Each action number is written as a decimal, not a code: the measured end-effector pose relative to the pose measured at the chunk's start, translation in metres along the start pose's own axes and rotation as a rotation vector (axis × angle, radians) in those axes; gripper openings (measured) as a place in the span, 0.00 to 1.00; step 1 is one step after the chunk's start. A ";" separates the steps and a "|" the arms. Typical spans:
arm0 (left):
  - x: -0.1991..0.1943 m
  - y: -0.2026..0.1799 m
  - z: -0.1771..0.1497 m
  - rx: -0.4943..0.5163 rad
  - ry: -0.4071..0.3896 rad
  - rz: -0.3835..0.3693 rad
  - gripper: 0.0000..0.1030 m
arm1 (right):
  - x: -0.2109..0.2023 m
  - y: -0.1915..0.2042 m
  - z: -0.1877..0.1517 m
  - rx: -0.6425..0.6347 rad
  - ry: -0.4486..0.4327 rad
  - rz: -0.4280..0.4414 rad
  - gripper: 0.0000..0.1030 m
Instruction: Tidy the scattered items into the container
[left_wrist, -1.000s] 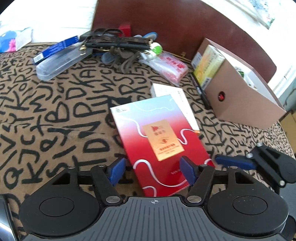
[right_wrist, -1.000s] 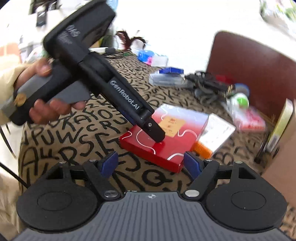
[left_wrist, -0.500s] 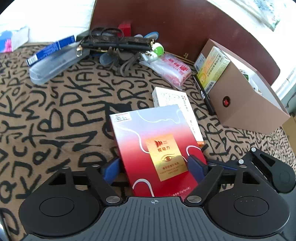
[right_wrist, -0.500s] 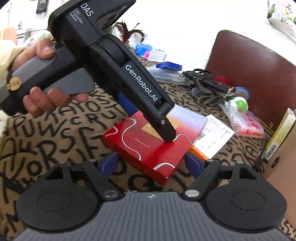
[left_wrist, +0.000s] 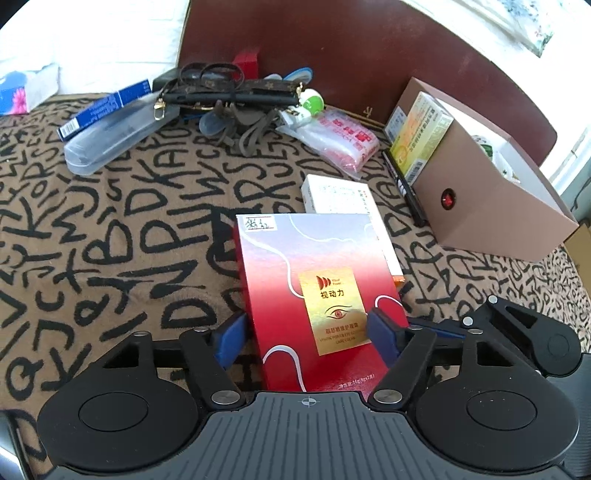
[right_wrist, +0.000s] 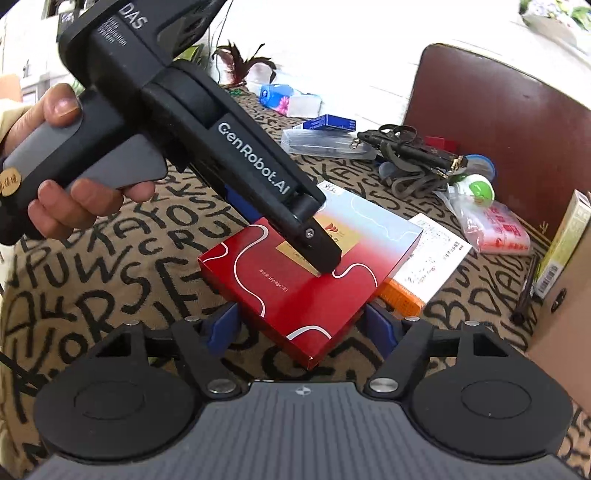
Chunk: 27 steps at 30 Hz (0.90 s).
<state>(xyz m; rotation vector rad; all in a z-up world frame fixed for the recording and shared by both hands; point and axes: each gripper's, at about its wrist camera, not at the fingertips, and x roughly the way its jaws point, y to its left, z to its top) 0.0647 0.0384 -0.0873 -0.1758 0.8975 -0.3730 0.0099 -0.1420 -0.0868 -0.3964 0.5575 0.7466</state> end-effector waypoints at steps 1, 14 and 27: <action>-0.003 -0.002 0.000 0.002 -0.005 0.001 0.69 | -0.003 0.002 0.000 0.003 -0.008 -0.002 0.75; -0.046 -0.061 0.031 0.116 -0.155 -0.032 0.70 | -0.063 -0.008 0.016 -0.003 -0.162 -0.137 0.75; -0.014 -0.171 0.103 0.313 -0.262 -0.130 0.75 | -0.117 -0.088 0.015 0.081 -0.245 -0.374 0.70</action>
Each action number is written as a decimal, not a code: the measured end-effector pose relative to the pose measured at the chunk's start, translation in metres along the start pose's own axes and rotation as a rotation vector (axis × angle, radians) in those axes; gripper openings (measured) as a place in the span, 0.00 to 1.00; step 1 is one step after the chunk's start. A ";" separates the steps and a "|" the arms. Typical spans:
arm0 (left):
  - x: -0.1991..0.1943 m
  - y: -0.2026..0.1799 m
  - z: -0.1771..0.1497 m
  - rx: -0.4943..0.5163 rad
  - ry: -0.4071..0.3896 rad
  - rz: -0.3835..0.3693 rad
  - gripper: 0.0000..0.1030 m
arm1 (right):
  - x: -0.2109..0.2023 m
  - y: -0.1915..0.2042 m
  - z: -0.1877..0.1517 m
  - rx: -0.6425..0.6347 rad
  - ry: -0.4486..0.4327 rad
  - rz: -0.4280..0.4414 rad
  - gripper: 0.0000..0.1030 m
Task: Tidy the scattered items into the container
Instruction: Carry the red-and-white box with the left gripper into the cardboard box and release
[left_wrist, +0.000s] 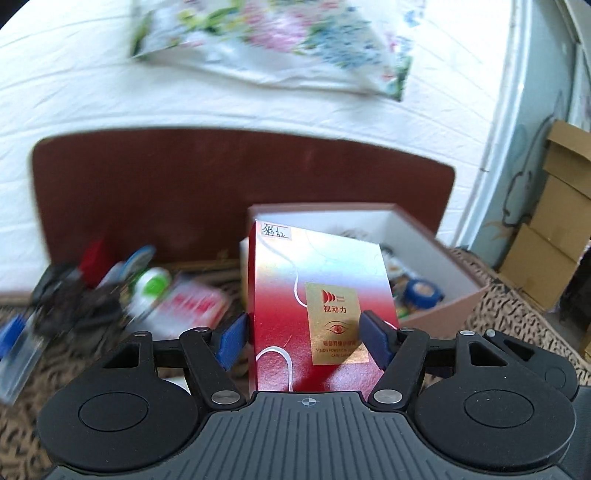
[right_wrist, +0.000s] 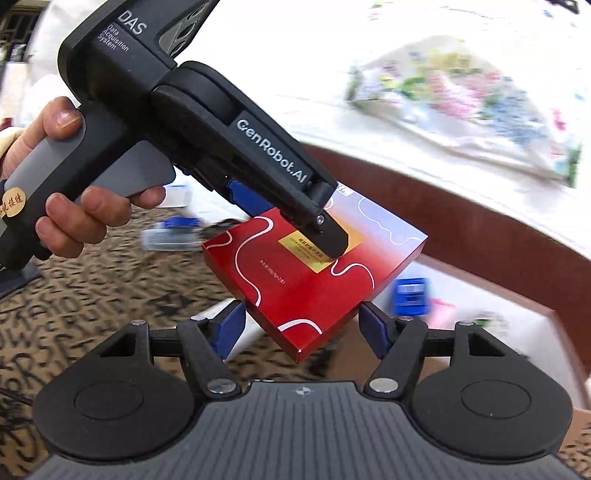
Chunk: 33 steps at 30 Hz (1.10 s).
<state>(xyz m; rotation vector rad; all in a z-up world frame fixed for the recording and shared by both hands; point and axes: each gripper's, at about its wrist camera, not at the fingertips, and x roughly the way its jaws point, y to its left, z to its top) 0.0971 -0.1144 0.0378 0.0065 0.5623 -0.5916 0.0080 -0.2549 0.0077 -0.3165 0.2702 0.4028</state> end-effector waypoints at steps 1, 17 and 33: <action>0.008 -0.005 0.006 0.007 -0.003 -0.008 0.75 | 0.000 -0.007 0.000 0.002 -0.002 -0.018 0.70; 0.114 -0.022 0.051 -0.013 0.045 -0.023 0.76 | 0.048 -0.087 -0.017 0.035 0.063 -0.084 0.70; 0.122 -0.012 0.025 -0.049 0.091 -0.043 0.99 | 0.056 -0.103 -0.032 0.137 0.058 -0.182 0.97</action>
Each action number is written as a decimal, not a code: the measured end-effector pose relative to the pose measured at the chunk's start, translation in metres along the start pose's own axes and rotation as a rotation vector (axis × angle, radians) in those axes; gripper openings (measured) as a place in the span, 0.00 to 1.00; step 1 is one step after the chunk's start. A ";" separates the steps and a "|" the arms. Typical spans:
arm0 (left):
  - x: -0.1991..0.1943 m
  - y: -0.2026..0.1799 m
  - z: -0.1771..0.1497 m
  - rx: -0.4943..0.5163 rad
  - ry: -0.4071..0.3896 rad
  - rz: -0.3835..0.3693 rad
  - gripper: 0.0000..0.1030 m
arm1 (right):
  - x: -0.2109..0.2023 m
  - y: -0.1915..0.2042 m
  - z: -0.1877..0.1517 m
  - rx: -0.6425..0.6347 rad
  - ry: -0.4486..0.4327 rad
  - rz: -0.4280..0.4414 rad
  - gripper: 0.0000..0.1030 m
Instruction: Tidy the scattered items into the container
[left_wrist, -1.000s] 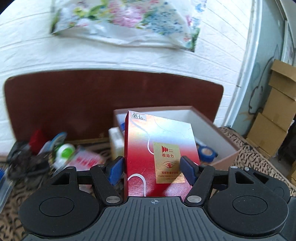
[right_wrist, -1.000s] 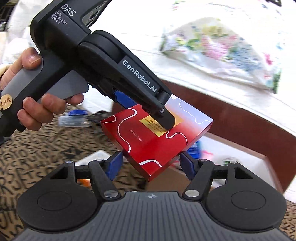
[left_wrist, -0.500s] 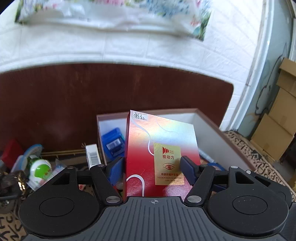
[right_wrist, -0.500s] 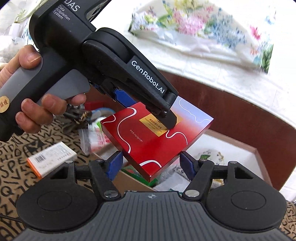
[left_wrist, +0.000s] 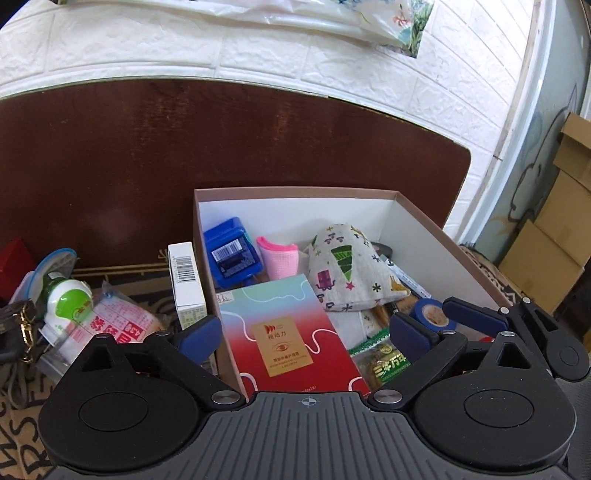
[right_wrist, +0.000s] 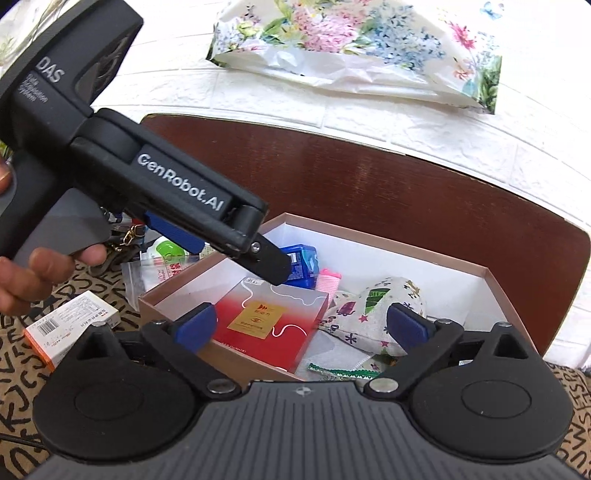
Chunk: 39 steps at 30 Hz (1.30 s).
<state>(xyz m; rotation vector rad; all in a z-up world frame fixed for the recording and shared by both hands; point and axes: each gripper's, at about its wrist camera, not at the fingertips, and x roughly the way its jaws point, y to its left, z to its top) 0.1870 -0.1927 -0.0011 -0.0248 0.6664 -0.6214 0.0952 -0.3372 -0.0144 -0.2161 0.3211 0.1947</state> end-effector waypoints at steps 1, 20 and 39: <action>-0.002 0.000 0.000 0.000 0.002 0.001 0.99 | -0.001 0.000 0.000 0.004 0.001 -0.002 0.97; -0.079 -0.051 -0.035 0.060 -0.049 0.214 1.00 | -0.086 -0.013 0.007 0.149 0.042 -0.205 0.99; -0.112 -0.101 -0.085 0.095 0.001 0.225 1.00 | -0.156 -0.001 -0.025 0.144 0.099 -0.314 0.99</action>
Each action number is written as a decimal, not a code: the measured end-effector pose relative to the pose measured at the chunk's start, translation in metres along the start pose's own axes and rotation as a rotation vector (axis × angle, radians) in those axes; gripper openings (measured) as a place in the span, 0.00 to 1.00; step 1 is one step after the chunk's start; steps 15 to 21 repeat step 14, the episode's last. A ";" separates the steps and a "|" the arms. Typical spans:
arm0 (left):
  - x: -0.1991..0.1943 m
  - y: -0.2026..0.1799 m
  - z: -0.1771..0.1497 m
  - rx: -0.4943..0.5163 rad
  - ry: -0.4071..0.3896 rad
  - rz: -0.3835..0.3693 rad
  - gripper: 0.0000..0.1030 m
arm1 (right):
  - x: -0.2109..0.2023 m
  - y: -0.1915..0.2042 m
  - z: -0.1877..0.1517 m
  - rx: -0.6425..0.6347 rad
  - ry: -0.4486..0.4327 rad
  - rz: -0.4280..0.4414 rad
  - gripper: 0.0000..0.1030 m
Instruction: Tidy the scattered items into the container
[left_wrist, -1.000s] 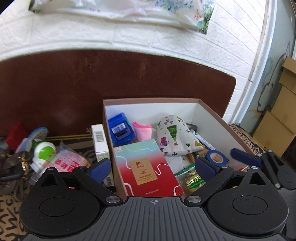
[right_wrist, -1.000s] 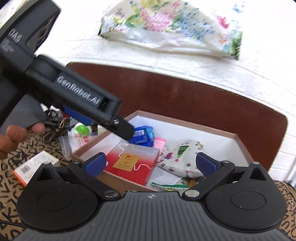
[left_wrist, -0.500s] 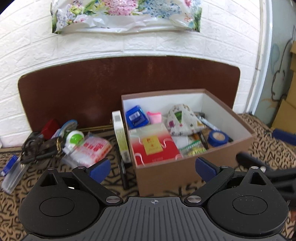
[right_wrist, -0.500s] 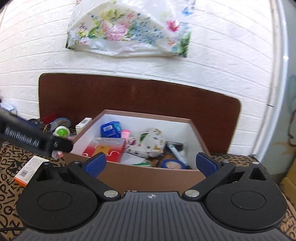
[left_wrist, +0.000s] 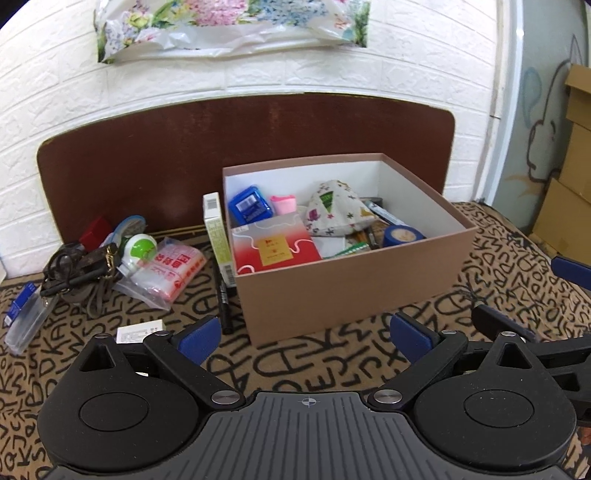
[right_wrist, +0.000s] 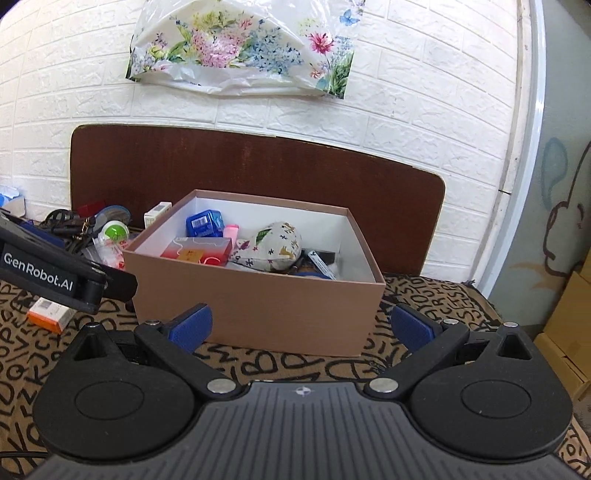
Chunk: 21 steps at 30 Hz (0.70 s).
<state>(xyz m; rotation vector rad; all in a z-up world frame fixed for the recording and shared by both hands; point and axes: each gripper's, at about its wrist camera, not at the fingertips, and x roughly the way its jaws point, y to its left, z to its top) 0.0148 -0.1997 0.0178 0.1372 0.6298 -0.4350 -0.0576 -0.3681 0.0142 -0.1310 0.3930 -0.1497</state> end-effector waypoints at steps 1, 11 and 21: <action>-0.001 -0.002 0.000 0.004 -0.002 -0.002 1.00 | -0.001 0.000 -0.001 0.000 0.000 -0.002 0.99; -0.005 -0.005 -0.003 0.018 -0.010 -0.033 1.00 | -0.004 -0.003 -0.004 0.014 0.000 -0.003 0.99; -0.005 -0.006 -0.003 0.030 -0.014 -0.030 1.00 | -0.003 -0.003 -0.004 0.018 0.003 -0.002 0.99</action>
